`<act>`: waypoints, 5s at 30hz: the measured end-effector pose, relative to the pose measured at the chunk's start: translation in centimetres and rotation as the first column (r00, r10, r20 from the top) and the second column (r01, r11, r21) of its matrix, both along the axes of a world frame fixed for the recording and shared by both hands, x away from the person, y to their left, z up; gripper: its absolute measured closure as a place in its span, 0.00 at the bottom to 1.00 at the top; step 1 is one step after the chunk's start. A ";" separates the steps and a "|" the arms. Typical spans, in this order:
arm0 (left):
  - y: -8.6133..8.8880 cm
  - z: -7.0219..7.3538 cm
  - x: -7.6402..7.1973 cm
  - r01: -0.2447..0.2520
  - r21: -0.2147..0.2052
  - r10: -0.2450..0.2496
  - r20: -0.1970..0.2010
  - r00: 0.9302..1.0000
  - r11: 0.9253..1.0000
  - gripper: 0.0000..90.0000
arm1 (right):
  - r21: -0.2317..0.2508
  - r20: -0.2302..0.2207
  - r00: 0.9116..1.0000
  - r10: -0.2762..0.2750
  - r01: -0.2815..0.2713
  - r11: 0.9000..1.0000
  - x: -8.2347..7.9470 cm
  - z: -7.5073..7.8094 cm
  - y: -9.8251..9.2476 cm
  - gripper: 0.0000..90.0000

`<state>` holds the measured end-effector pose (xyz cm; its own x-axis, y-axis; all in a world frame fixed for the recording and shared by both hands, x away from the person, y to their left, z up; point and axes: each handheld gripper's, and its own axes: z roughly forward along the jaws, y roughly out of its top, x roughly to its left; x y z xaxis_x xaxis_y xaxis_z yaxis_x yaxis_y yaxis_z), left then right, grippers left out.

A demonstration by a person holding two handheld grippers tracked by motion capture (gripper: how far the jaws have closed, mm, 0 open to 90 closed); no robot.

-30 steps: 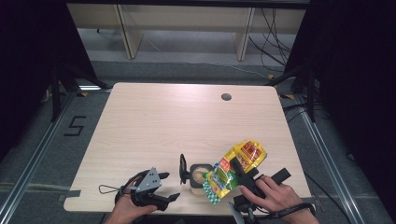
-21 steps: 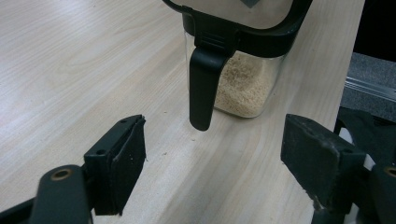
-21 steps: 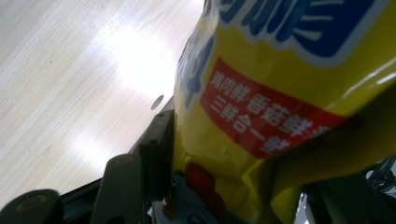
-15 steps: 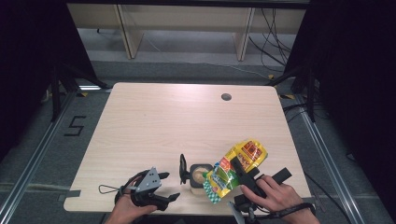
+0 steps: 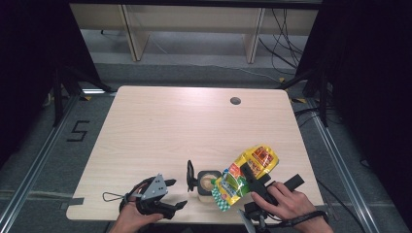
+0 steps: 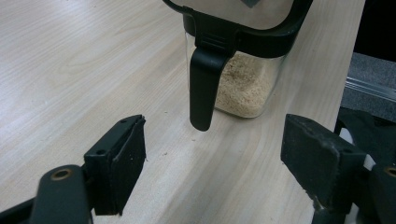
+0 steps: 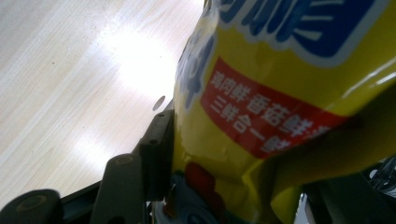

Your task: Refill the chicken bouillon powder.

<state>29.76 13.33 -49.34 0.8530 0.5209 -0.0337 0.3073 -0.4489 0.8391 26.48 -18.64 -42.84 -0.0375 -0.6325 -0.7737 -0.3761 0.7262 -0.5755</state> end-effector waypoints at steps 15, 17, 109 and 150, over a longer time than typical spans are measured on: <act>0.0 0.0 0.0 0.000 0.000 0.000 0.001 1.000 1.000 0.24 | 0.012 -0.017 1.000 -0.003 0.003 1.000 0.1 0.0 0.0 0.55; 0.0 0.0 0.0 0.000 0.000 0.000 0.000 1.000 1.000 0.24 | 0.014 -0.020 1.000 -0.005 0.005 1.000 0.1 0.0 -0.1 0.55; 0.0 -0.1 0.1 0.011 0.014 -0.011 0.000 1.000 1.000 0.24 | 0.431 -0.425 0.905 0.000 0.202 0.880 4.1 -1.7 -3.0 0.65; 0.0 0.0 -0.1 -0.010 -0.002 0.010 0.007 1.000 1.000 0.24 | 0.711 -0.696 0.664 0.273 0.585 0.390 8.1 -2.5 -9.4 0.71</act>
<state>29.70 13.30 -49.31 0.8481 0.5291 -0.0284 0.3053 -0.4442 0.8423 34.61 -28.08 -45.39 -0.7551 0.4234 -0.5005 -0.0930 0.6865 0.7212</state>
